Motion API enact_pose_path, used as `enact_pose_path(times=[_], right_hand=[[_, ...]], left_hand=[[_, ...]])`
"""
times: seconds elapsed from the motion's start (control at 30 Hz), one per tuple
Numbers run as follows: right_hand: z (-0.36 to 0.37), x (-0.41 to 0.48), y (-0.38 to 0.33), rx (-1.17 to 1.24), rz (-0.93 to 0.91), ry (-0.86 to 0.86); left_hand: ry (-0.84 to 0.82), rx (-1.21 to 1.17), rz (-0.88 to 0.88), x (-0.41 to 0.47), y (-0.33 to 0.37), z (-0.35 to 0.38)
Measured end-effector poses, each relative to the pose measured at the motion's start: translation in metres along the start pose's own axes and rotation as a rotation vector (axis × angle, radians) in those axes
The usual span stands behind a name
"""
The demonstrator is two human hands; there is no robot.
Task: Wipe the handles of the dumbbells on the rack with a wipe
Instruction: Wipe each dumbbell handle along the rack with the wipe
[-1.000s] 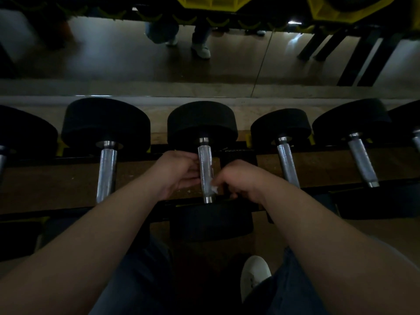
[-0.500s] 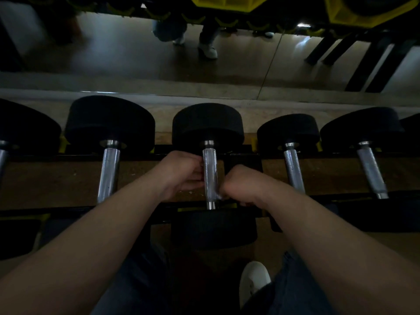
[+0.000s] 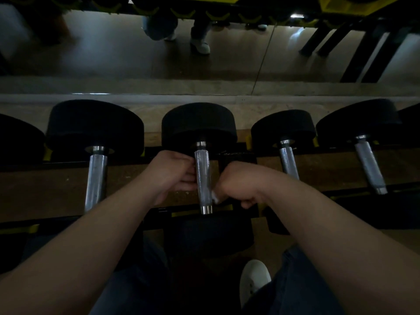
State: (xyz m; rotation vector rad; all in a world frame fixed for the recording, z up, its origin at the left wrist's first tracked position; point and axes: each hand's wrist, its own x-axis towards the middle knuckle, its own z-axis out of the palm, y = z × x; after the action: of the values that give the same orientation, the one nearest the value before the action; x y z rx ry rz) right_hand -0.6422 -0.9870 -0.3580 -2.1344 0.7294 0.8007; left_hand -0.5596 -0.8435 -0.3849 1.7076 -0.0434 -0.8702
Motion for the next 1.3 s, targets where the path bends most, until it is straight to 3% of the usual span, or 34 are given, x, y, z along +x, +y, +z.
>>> enact_pose_path(times=[0.13,0.3,0.4,0.53,0.6,0.73,0.8,0.87,1.03,1.1,1.23,1.3], right_hand=[[0.006,0.016,-0.003,0.113,-0.010,0.129],[-0.004,0.044,-0.008,0.614,-0.168,0.309],[-0.004,0.050,-0.002,0.504,-0.154,0.207],[0.005,0.054,0.021,0.125,0.040,-0.241],[0.002,0.063,0.023,0.224,0.056,-0.291],[-0.010,0.078,0.012,0.786,-0.023,-0.142],[-0.013,0.078,0.008,0.851,-0.104,-0.084],[-0.015,0.072,0.011,0.735,-0.116,-0.092],[0.003,0.056,0.026,0.160,-0.001,-0.318],[0.000,0.061,0.023,0.281,-0.027,-0.256],[-0.015,0.066,0.015,0.847,-0.160,-0.040],[-0.011,0.059,0.017,0.787,-0.161,-0.026]], left_hand=[[0.015,-0.004,-0.010,0.000,0.001,0.003],[0.014,-0.030,-0.023,-0.003,0.003,0.003],[0.008,-0.033,-0.021,-0.002,0.003,0.002],[0.009,-0.022,-0.026,0.002,0.001,0.001],[0.001,-0.012,-0.034,0.004,0.001,0.000],[0.012,-0.035,-0.031,0.006,0.002,0.000],[0.041,-0.053,-0.028,0.006,0.002,0.001],[0.056,-0.055,-0.029,0.006,0.003,0.002],[0.058,-0.042,-0.027,0.005,0.003,0.003],[0.039,-0.040,-0.023,0.005,0.003,0.003],[-0.003,-0.012,-0.029,0.007,-0.001,0.001],[-0.014,-0.013,-0.030,0.008,-0.003,0.001]])
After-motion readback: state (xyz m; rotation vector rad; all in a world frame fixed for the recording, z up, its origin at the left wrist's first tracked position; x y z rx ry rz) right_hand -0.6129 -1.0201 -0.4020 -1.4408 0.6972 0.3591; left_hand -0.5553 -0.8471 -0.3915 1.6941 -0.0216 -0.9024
